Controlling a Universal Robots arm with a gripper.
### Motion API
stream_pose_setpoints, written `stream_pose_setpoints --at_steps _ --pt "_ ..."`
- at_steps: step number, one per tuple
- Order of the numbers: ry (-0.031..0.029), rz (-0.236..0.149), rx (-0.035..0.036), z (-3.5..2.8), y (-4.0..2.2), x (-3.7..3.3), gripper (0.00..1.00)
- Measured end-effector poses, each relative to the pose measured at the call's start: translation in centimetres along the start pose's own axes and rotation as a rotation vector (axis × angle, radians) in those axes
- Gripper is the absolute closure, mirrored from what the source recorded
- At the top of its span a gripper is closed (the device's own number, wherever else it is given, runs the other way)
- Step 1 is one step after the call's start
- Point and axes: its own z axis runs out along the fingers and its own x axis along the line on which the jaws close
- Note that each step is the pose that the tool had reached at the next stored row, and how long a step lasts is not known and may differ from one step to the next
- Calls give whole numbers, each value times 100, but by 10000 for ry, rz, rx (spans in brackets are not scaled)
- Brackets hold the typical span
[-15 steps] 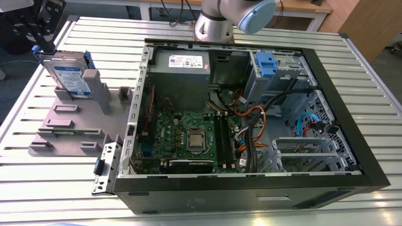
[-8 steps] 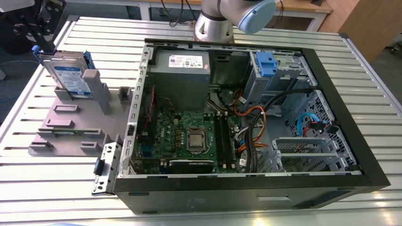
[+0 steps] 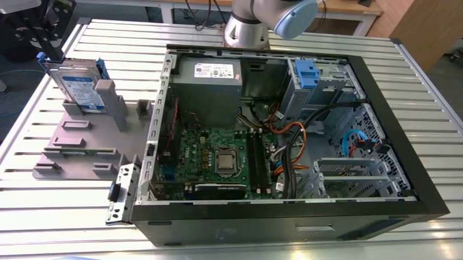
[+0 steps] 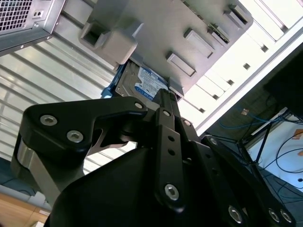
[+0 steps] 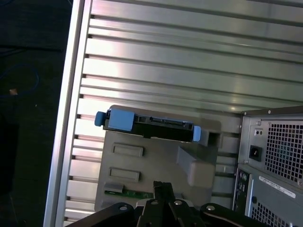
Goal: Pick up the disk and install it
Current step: 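Pick up the disk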
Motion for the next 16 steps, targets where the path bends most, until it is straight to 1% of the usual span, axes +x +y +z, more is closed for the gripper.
stream_pose_setpoints --at_steps 16 --pt "9 -277 -7 0 0 0 89"
